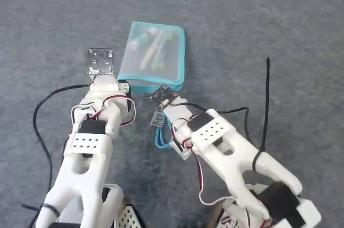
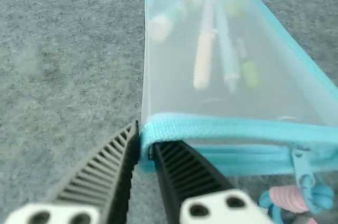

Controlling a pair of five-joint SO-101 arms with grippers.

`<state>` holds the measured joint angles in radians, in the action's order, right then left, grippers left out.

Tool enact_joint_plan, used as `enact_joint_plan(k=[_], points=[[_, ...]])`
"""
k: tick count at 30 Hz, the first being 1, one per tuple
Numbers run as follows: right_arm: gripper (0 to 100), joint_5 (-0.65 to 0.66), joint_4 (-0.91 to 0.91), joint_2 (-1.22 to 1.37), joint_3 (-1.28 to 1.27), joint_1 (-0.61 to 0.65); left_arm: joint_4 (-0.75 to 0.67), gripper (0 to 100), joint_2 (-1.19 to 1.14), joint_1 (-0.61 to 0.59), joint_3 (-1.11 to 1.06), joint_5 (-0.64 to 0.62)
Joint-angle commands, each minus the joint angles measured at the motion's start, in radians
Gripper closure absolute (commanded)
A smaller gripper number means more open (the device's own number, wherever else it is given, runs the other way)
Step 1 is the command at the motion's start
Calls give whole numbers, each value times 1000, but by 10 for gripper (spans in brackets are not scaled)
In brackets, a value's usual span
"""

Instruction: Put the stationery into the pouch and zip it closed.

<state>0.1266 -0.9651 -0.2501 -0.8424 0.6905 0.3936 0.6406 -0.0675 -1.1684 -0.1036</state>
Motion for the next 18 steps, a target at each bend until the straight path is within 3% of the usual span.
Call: enact_joint_plan(k=[1,7,18], points=[[836,-11,30,21,58,-36,-26,990,41,-6,48,-23],[838,15,44,87,89,-41,-26,990,41,-6,48,-23],[991,15,70,107,95,-90,-26,989,37,-6,48,-23]])
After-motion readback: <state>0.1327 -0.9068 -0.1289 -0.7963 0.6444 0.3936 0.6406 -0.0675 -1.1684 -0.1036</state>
